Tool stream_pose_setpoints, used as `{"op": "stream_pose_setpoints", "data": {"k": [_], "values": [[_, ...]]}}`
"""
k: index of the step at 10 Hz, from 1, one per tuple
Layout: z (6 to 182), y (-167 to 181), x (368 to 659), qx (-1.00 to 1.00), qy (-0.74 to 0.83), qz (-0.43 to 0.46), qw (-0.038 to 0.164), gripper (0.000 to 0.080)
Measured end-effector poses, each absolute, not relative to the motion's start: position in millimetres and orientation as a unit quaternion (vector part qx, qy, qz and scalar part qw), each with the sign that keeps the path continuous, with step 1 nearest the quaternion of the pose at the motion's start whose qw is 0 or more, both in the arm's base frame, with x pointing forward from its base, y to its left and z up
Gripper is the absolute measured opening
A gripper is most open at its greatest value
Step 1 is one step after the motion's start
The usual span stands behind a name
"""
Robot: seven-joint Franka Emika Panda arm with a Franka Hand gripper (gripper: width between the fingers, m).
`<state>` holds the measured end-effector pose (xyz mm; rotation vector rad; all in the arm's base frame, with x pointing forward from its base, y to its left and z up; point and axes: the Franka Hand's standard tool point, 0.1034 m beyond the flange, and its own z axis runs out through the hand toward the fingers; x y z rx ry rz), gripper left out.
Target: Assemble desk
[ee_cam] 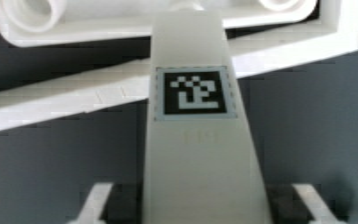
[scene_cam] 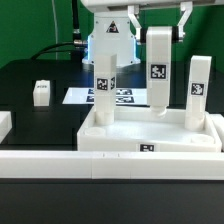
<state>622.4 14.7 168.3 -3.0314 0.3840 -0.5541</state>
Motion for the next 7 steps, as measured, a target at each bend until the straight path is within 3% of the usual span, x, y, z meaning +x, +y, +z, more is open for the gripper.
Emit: {"op": "stream_pose_setpoints", "data": {"k": [3,7], "values": [[165.9,23,623,-0.972,0.124,-0.197,0.018,0.0290],[159.8,69,620,-0.977,0.080,-0.196,0.017,0.0290]]}}
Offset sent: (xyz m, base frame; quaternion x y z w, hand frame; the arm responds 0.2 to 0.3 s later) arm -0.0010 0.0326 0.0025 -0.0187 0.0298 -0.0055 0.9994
